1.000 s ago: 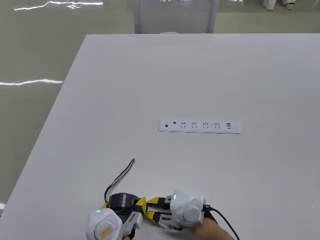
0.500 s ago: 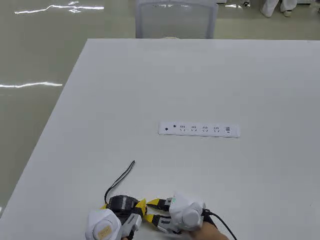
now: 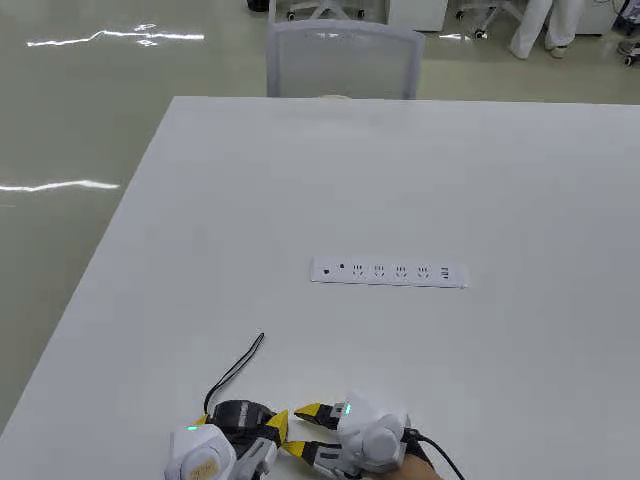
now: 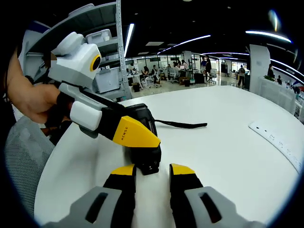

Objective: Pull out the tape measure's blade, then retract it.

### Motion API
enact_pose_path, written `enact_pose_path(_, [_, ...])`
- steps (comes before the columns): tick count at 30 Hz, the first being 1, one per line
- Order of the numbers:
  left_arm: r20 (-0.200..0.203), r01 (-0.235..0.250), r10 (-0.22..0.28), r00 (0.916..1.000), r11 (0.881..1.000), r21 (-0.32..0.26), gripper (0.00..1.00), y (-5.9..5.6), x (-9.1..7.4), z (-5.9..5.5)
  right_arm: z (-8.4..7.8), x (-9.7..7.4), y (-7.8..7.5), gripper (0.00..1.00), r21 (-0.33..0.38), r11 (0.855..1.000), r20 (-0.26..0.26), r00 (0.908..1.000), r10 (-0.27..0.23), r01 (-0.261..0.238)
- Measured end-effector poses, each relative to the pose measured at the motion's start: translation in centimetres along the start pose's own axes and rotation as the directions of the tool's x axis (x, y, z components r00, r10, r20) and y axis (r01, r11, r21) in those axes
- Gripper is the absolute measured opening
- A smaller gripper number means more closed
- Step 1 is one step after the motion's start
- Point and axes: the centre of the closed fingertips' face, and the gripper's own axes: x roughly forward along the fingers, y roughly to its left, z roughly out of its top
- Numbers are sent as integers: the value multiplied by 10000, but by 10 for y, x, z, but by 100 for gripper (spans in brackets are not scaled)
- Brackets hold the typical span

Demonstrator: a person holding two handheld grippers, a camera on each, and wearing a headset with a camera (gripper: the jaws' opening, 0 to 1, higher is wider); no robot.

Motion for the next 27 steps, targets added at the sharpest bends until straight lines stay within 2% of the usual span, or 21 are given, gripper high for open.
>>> enact_pose_path(11, [57, 529, -533, 9986, 9971, 538, 70, -5, -13, 5, 5, -19, 2, 34, 243, 9982, -53, 9985, -542, 543])
enact_pose_path(17, [-24, 862, -864, 9963, 9913, 996, 71, -7, -23, 6, 7, -29, 7, 36, 221, 9966, -102, 9968, -788, 790])
enact_pose_path(20, [-148, 1340, -1332, 9910, 9825, 1291, 72, -11, -27, 5, 9, -35, 8, 37, 281, 9952, -105, 9956, -933, 936])
enact_pose_path(27, [-245, 1827, -1811, 9832, 9686, 1686, 71, -12, -38, 6, 12, -54, 12, 42, 434, 9909, -167, 9918, -1268, 1275])
